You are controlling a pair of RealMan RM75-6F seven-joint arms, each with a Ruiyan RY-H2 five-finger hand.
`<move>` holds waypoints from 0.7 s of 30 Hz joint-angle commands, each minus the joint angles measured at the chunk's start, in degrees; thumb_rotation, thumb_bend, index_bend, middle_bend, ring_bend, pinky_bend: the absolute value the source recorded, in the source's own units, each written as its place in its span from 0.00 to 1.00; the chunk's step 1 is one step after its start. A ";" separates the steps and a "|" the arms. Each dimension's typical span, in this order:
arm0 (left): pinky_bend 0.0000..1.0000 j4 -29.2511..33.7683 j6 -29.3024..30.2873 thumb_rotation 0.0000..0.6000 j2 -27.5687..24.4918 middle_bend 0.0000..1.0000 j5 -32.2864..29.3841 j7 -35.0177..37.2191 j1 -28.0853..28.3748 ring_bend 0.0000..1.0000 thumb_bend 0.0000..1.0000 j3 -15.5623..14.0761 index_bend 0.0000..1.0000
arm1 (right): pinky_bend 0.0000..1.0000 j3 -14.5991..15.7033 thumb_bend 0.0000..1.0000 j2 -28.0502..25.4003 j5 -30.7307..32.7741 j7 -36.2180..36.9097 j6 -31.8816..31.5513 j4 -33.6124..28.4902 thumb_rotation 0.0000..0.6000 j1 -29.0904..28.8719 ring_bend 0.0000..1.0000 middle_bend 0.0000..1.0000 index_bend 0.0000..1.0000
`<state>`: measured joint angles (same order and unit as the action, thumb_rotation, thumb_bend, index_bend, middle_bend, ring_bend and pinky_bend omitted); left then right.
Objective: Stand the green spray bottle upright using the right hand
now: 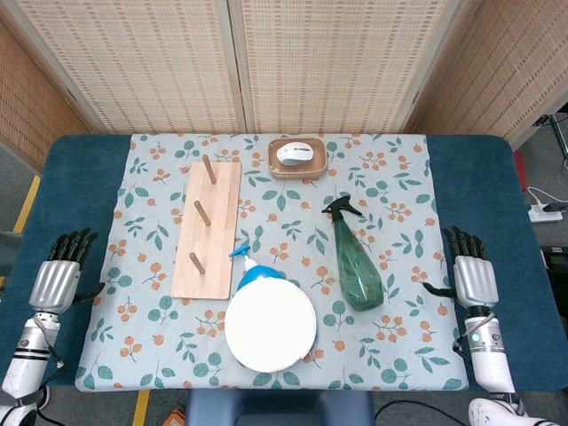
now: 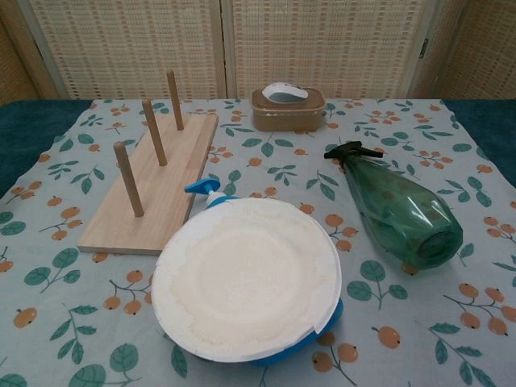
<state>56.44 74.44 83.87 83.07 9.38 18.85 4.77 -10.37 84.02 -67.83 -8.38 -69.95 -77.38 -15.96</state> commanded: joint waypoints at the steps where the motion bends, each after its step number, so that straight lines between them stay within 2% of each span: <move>1: 0.00 0.02 0.03 1.00 -0.03 0.00 -0.01 -0.01 -0.03 0.00 0.19 0.00 0.00 | 0.05 0.04 0.00 0.06 -0.04 -0.13 0.06 0.02 1.00 -0.08 0.00 0.00 0.00; 16: 0.00 0.09 0.59 1.00 -0.31 0.00 0.45 0.14 -0.43 0.00 0.19 -0.42 0.00 | 0.05 -0.71 0.00 0.59 -1.25 1.58 -2.04 -2.19 1.00 0.00 0.00 0.00 0.00; 21: 0.00 -0.73 0.41 1.00 -0.36 0.00 0.09 1.21 -0.72 0.00 0.19 -0.37 0.00 | 0.05 -2.84 0.00 2.37 -1.64 5.39 -3.84 -4.43 1.00 -0.39 0.00 0.00 0.00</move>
<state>55.89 74.86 83.51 83.25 10.39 18.22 4.38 -12.25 85.56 -69.25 -4.58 -73.08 -80.82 -16.11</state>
